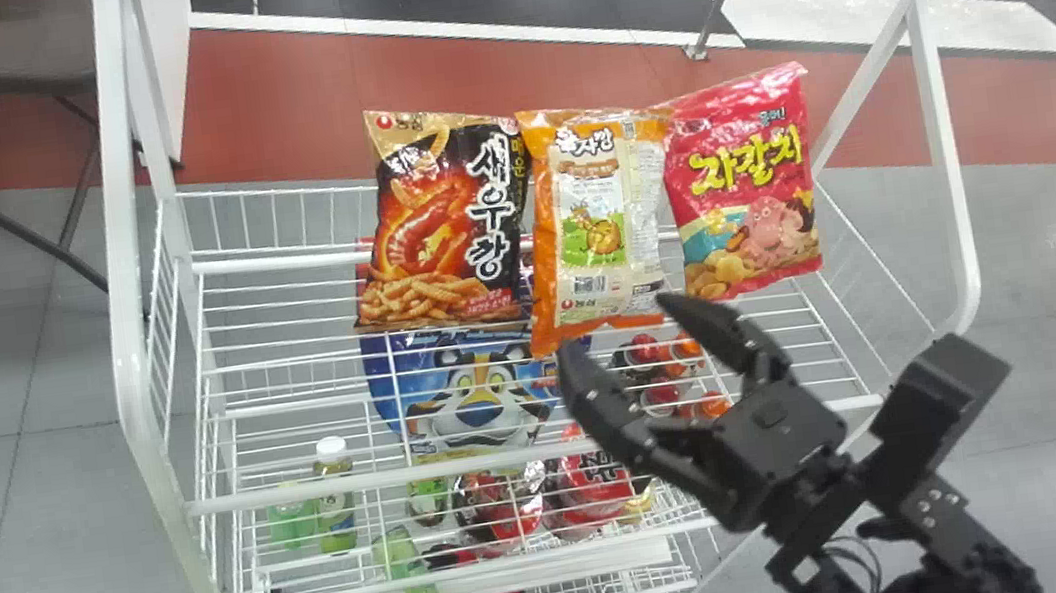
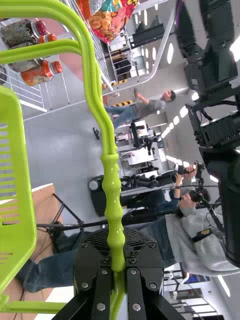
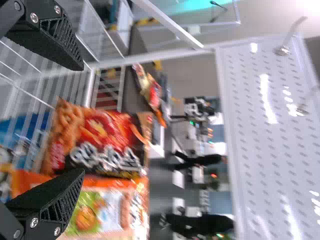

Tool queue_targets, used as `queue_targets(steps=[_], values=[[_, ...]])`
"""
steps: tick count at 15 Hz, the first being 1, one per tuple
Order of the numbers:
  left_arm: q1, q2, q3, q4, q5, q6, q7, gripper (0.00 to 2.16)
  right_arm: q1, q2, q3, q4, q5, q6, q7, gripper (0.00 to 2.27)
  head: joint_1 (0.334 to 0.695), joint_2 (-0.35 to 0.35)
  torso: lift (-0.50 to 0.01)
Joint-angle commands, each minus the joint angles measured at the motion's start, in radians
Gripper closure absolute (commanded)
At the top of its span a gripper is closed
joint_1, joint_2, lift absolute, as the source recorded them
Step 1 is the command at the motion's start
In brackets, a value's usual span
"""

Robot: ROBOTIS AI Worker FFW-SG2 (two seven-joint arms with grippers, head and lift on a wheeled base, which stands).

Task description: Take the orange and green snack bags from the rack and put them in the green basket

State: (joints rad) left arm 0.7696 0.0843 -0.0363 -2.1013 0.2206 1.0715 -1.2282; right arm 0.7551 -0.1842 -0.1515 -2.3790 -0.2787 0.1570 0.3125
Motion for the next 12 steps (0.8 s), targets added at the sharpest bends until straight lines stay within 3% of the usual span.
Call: queue_targets(steps=[1,5,12], values=[[-0.001,0.0,-0.001,0.001,-0.001,0.002,0.001,2.15,-0.062,0.028,-0.065,0.061,-0.016,-0.01,0.0,0.09,0.695,-0.35,0.0],[-0.007,0.002,-0.004,0.001,-0.004,0.017,0.003,2.15,-0.204,0.045,-0.145,0.153,-0.017,0.1,0.0,0.09,0.695,-0.35,0.0],[0.0,0.005,-0.002,0.001,-0.006,0.017,0.001,2.15,-0.428,0.037,-0.095,0.389,0.055,0.155,0.0,0.09,0.695,-0.35,0.0]])
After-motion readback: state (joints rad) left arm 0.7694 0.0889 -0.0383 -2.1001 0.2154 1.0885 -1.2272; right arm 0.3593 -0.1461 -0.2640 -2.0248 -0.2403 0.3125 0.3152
